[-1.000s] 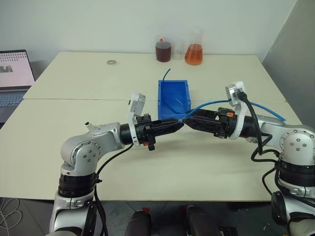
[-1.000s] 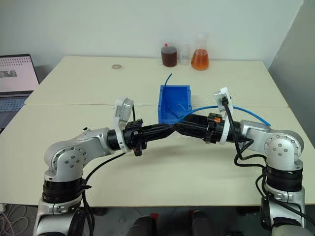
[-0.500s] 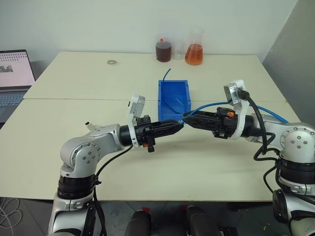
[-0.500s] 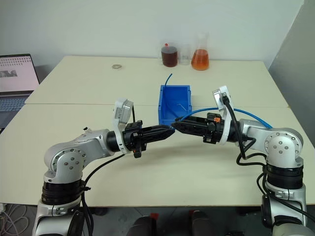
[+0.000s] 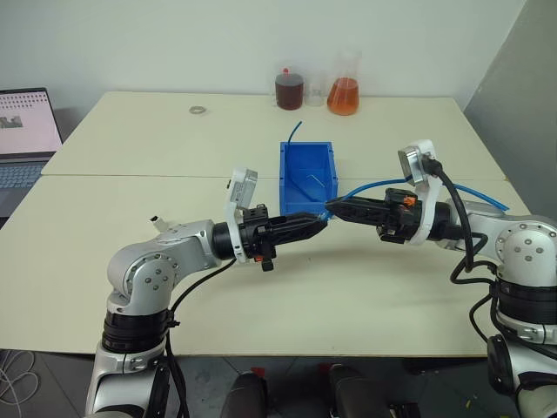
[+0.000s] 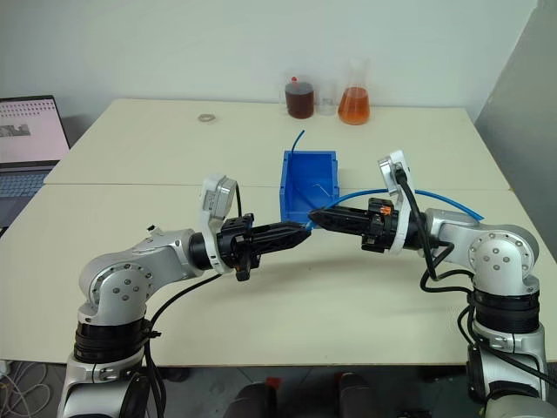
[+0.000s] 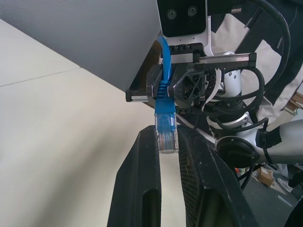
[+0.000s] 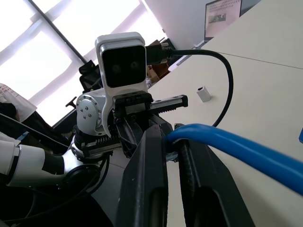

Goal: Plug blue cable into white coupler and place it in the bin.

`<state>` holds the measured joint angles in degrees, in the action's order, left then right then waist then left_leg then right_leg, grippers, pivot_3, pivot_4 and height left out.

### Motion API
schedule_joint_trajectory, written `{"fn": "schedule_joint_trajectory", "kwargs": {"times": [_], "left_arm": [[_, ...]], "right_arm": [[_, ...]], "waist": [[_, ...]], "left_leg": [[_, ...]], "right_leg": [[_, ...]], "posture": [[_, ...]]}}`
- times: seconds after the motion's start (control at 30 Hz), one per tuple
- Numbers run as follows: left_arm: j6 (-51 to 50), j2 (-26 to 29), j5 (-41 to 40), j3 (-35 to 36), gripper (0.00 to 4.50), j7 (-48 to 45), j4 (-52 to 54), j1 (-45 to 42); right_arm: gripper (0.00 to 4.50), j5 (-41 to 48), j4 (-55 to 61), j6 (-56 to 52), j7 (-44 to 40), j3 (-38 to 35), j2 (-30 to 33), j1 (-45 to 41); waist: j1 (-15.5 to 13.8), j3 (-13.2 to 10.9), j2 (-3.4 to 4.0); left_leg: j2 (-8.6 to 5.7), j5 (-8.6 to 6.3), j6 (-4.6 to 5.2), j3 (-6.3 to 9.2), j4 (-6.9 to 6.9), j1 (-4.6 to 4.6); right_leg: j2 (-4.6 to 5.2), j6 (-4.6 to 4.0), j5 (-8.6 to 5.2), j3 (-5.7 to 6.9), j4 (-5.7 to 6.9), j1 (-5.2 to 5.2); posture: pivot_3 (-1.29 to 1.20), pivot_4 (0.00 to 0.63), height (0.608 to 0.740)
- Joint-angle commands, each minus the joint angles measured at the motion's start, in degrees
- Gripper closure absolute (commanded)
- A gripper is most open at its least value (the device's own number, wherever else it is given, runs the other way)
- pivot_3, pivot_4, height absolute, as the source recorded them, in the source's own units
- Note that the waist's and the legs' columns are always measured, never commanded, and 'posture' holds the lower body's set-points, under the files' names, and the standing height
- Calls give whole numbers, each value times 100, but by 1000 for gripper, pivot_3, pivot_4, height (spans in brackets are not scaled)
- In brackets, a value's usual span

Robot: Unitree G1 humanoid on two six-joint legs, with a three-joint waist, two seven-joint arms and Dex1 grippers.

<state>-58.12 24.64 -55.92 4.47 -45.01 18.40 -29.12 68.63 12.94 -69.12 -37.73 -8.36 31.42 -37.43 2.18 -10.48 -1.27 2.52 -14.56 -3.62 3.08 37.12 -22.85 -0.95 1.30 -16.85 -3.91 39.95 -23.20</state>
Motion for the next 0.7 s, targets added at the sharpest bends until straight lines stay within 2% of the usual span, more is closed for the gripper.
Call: {"fn": "schedule_joint_trajectory", "kwargs": {"times": [0.03,0.17,0.27,0.37,0.53,0.57,0.7], "left_arm": [[193,-24,-27,34,4256,103,143,-94],[213,-6,-51,23,4256,123,144,-92],[227,22,-64,7,4256,127,190,-50],[216,24,-77,7,4256,135,182,-58],[214,11,-89,-10,4256,142,195,-47],[214,7,-93,-13,4256,145,198,-45],[223,11,-102,-27,4256,146,205,-34]], "right_arm": [[3294,166,108,-63,-190,126,-16,-193],[2460,133,128,-35,-163,163,-36,-195],[2460,126,143,-29,-126,188,-56,-157],[2965,142,9,-7,11,110,-125,-191],[4105,215,-118,-18,129,6,-159,-246],[4242,245,-143,-28,136,-17,-158,-252],[4261,297,-205,-37,131,-66,-134,-247]], "waist": [[0,0,0],[-1,0,0],[-1,0,0],[-1,0,0],[-2,0,0],[-2,0,0],[-2,0,0]], "left_leg": [[0,0,0,0,0,0],[0,0,0,0,-1,-1],[0,0,0,0,-1,-1],[0,0,0,0,-2,-1],[0,0,0,0,-2,-2],[0,0,0,0,-2,-2],[0,0,0,0,-3,-2]], "right_leg": [[0,0,0,0,0,0],[0,0,0,0,-2,0],[0,0,0,0,-2,0],[0,0,0,0,-3,0],[0,0,0,0,-3,0],[0,0,0,0,-4,0],[0,0,0,0,-5,0]], "posture": [[0,150,740],[0,150,740],[0,150,740],[0,150,740],[0,150,740],[0,150,740],[0,150,740]]}}
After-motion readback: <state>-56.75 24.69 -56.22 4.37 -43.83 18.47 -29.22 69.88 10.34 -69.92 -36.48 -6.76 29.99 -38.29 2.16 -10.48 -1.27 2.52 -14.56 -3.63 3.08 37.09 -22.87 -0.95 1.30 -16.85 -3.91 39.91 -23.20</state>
